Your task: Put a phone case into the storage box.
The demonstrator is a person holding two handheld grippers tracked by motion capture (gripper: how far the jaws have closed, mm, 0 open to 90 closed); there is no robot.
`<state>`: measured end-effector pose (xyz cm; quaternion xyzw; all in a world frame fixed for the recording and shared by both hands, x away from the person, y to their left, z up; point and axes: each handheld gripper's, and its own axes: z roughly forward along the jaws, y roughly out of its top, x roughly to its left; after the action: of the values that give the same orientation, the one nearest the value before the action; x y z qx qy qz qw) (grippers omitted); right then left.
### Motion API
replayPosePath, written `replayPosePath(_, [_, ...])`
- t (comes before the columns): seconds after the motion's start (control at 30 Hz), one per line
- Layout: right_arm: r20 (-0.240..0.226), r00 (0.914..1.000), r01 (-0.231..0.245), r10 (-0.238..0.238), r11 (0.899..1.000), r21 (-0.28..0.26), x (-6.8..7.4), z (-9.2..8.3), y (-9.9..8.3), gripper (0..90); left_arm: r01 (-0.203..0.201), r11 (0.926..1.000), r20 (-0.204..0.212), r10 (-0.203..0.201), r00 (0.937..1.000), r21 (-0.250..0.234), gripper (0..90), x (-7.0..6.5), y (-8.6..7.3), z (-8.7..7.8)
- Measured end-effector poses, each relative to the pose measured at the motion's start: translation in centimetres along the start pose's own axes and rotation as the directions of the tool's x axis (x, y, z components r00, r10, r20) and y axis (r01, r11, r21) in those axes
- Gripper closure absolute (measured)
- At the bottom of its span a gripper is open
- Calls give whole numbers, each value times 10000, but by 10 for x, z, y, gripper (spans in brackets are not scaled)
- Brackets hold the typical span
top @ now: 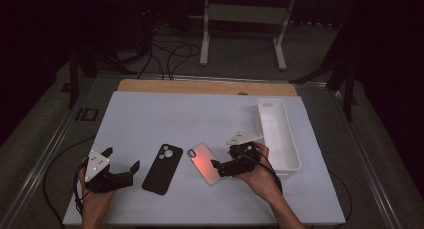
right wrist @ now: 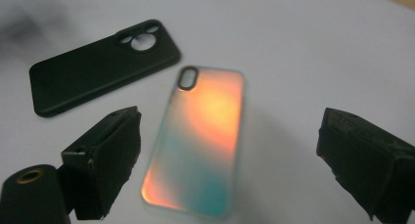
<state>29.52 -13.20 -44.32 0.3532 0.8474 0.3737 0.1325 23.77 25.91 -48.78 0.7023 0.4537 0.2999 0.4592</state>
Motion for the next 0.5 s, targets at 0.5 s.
replayPosePath(0.5, [309,9970,645,-710,9824,1754,29,60,2,94,-35,10000,-2,35,10000,-4,1,0,0,0])
